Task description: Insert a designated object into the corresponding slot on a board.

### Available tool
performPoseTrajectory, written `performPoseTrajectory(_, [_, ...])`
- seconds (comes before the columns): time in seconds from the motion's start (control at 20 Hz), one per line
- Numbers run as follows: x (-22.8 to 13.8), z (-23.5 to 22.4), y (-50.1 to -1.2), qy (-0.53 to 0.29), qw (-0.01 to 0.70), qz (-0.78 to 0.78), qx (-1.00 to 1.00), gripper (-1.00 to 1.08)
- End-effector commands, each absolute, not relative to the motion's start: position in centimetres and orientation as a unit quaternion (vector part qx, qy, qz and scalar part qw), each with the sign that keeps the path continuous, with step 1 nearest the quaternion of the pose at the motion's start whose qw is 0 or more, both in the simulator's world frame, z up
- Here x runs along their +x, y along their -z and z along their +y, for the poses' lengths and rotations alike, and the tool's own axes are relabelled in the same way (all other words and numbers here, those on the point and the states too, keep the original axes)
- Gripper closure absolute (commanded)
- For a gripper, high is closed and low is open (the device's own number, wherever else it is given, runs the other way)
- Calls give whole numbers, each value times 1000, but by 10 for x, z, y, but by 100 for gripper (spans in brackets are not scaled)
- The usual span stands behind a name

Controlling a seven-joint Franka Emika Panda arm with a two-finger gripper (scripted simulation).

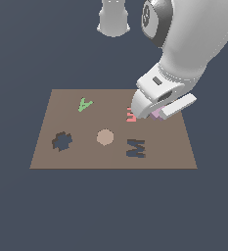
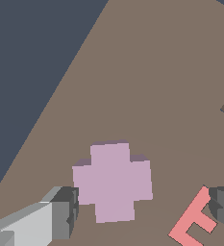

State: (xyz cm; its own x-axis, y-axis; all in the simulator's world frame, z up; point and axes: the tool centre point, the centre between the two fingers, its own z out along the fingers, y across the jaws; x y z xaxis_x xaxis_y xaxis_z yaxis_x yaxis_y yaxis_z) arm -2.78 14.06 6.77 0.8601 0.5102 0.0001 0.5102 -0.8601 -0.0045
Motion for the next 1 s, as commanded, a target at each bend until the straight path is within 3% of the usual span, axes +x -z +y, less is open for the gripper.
performPoseTrajectory(0.0, [-33, 151, -57, 0, 1, -288, -958, -92])
performPoseTrajectory(0.85, [-38, 157, -30, 0, 0, -303, -953, -92])
performPoseTrajectory(0.9, [-38, 157, -30, 0, 0, -303, -953, 108])
performPoseTrajectory(0.95, [-38, 157, -30, 0, 0, -303, -953, 108])
